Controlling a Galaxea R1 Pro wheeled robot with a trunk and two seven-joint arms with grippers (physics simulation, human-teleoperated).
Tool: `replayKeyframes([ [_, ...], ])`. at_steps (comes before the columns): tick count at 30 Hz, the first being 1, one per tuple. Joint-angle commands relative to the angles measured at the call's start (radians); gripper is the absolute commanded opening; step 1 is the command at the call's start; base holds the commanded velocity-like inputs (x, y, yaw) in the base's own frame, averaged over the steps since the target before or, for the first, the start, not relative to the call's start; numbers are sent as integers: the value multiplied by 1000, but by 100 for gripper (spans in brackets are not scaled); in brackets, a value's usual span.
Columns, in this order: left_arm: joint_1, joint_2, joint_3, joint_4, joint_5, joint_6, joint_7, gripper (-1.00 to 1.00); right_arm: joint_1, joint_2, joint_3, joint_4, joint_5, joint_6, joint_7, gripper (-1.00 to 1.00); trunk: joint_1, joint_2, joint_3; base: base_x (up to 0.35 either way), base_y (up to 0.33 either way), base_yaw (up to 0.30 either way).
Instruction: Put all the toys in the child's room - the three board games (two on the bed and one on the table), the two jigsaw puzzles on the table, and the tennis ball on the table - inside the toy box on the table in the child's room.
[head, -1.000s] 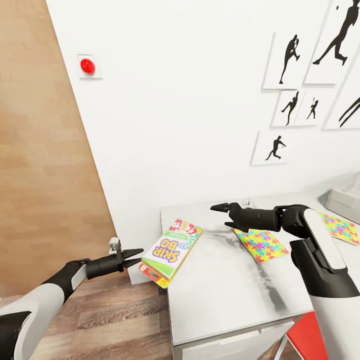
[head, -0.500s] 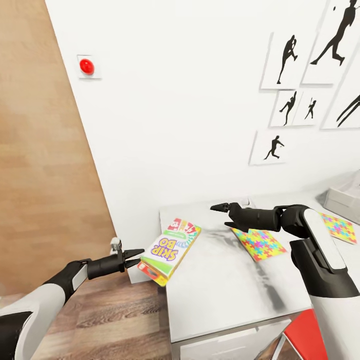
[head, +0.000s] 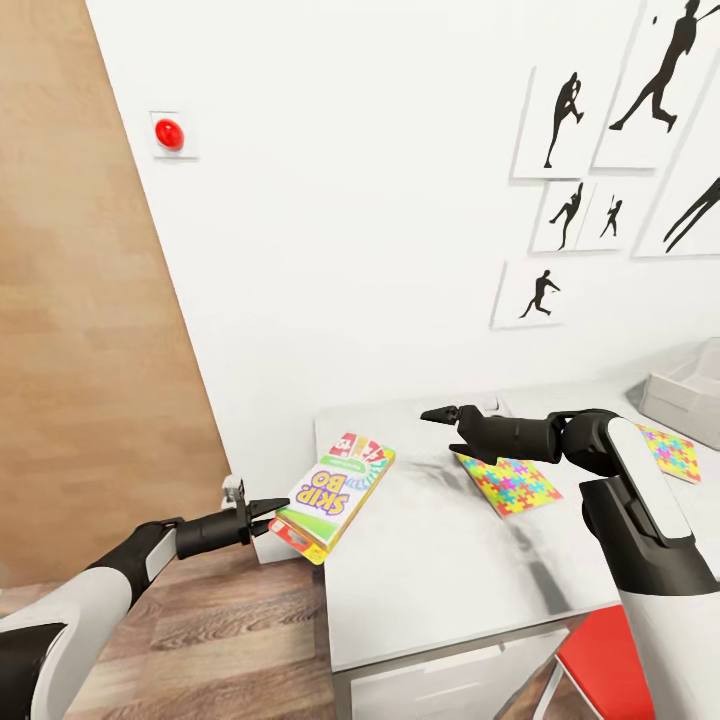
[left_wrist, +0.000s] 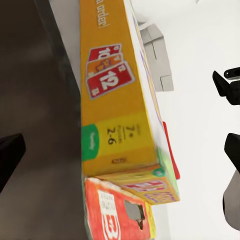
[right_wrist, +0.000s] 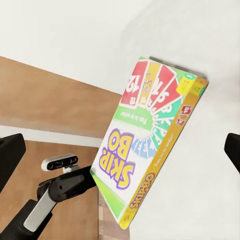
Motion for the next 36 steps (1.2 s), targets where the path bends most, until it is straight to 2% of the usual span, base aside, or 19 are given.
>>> replayKeyframes([
  [1, -1, -1, 7, 0, -7, 10, -4, 100, -1, -1, 1, 0, -9, 1, -11, 100, 0, -1, -1, -1, -2, 0],
  [30, 1, -2, 7, 0, -7, 8, -4, 100, -1, -1, 1, -1, -9, 1, -11, 100, 0, -1, -1, -20, -24, 0],
  [31, 1, -2, 7, 0, -7, 8, -4, -100, -1, -1, 1, -1, -9, 1, -11, 100, 0, -1, -1, 0, 0, 0],
  [36, 5, -2, 7, 0, -7, 7, -5, -100, -2, -1, 1, -1, -9, 1, -11, 100, 0, -1, -1, 0, 0, 0],
])
